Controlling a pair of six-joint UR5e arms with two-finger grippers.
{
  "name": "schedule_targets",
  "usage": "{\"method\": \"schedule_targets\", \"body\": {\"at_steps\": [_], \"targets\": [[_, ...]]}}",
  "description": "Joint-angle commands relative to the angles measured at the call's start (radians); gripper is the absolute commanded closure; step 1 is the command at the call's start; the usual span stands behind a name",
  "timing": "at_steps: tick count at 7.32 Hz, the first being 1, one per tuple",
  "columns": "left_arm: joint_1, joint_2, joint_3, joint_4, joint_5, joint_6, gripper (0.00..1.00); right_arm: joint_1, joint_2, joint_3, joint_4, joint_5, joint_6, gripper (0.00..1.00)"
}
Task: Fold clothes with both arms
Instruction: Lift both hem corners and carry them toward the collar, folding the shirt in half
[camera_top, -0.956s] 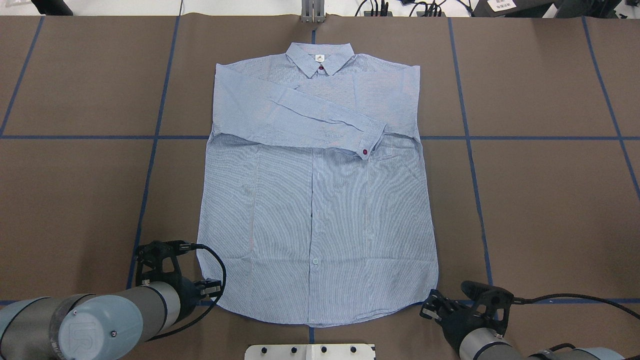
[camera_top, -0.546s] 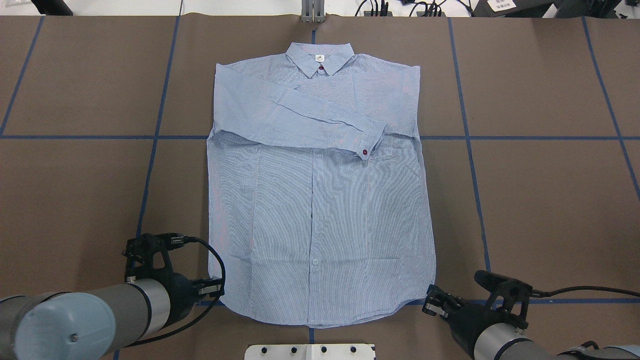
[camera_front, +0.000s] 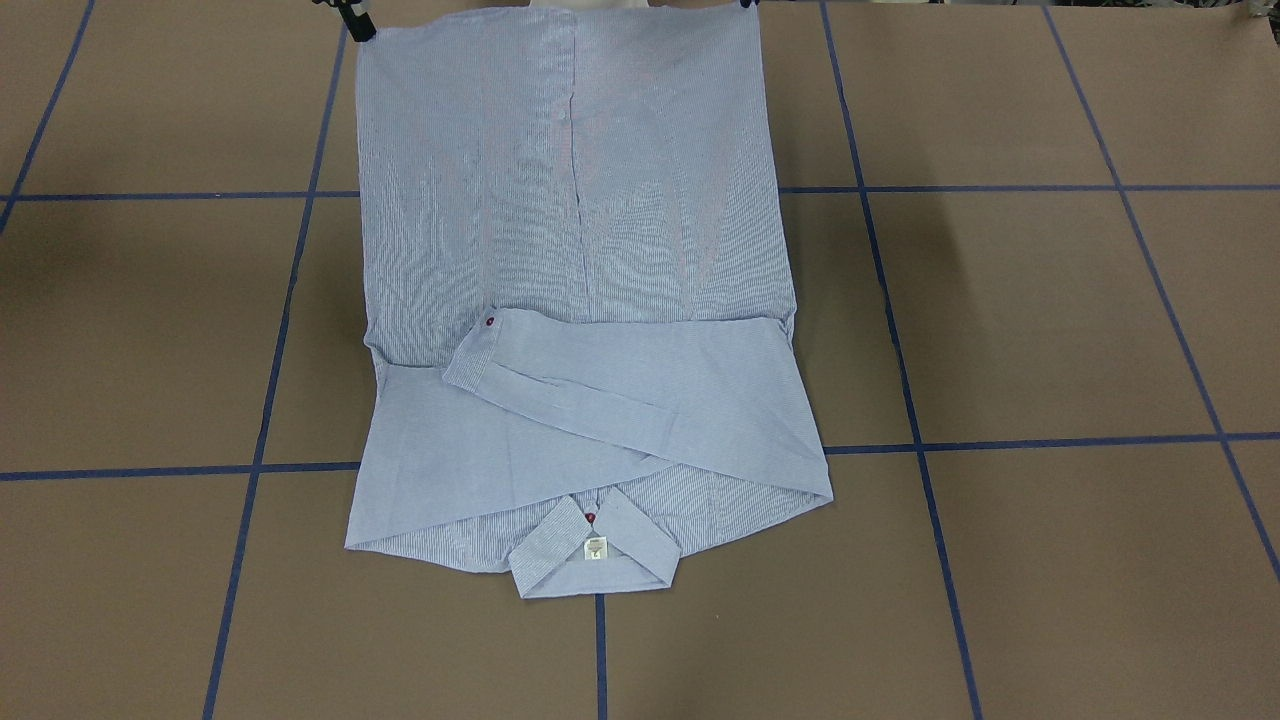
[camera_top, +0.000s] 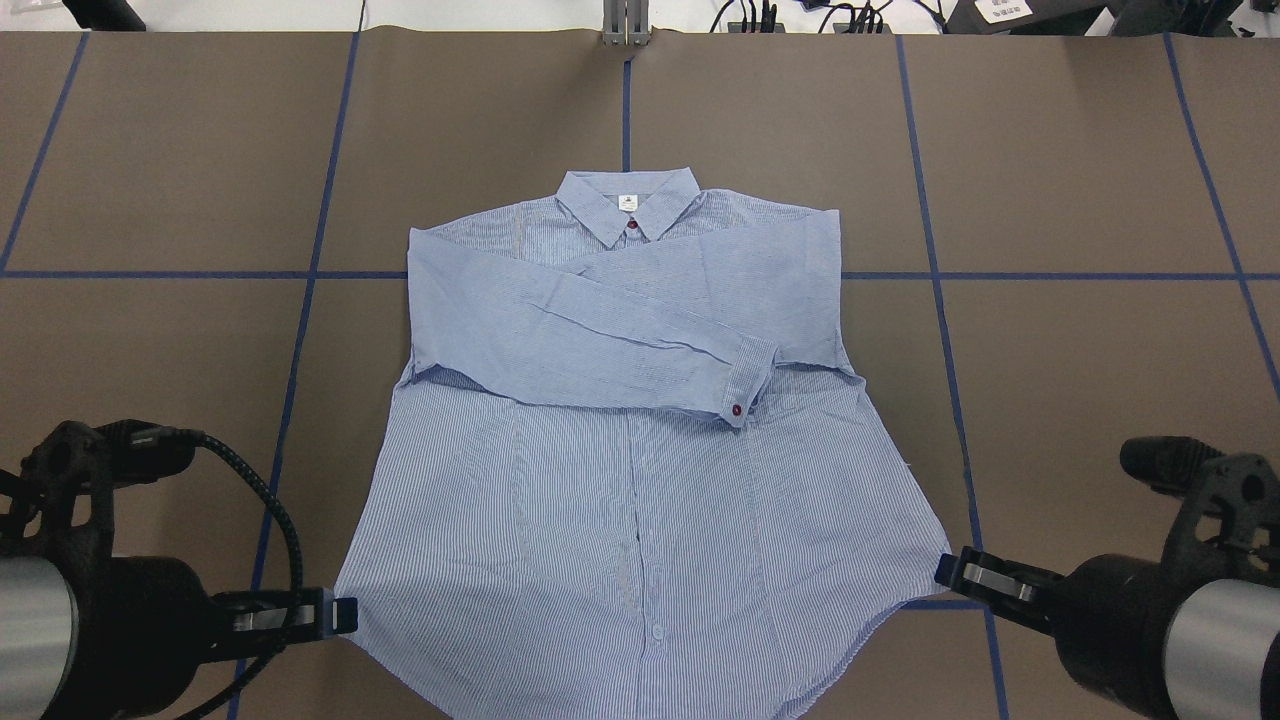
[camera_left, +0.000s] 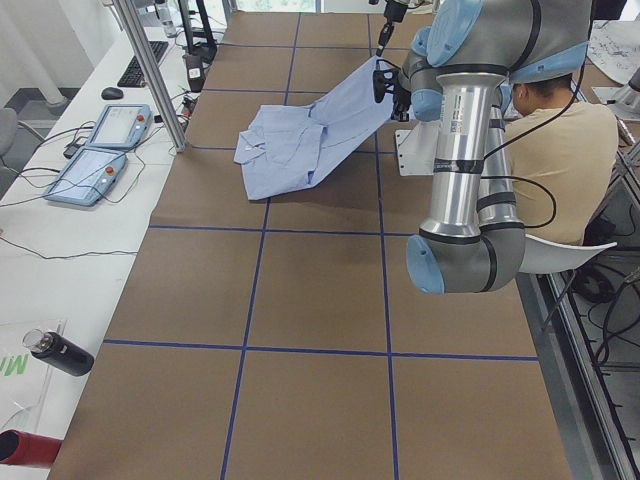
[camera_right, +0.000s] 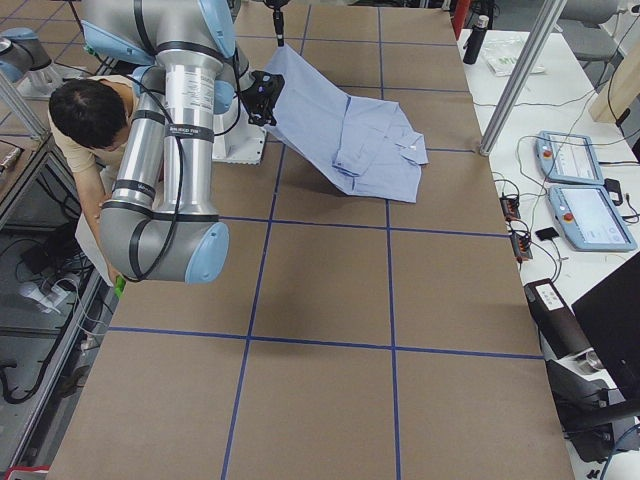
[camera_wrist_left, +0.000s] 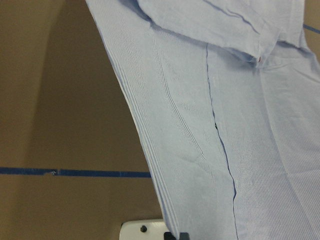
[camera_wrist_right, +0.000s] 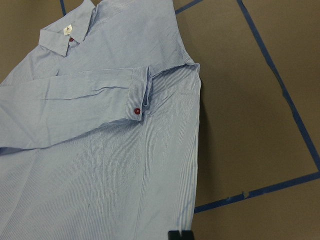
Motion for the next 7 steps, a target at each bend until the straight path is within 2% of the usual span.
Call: {"method": "schedule_targets", "body": {"at_steps": [1, 2, 3, 5, 7], "targets": [[-0.085, -0.076, 0.172, 0.029, 0.020, 0.027, 1.00, 0.112, 0.080, -0.082, -0.045, 0.061, -0.074, 1.00], [-0.115, -0.163, 0.343, 0.029, 0.073, 0.036, 1.00, 0.176, 0.190, -0.200, -0.047, 0.067, -0.121, 1.00], [-0.170, -0.244, 0.488, 0.023, 0.123, 0.053, 1.00, 0.242, 0.244, -0.275, -0.044, 0.069, -0.163, 1.00], [-0.299, -0.291, 0.523, 0.022, 0.124, 0.091, 1.00, 0.400, 0.329, -0.375, -0.038, 0.075, -0.261, 1.00], [-0.388, -0.349, 0.538, 0.022, 0.124, 0.140, 1.00, 0.526, 0.449, -0.475, -0.036, 0.162, -0.289, 1.00]]}}
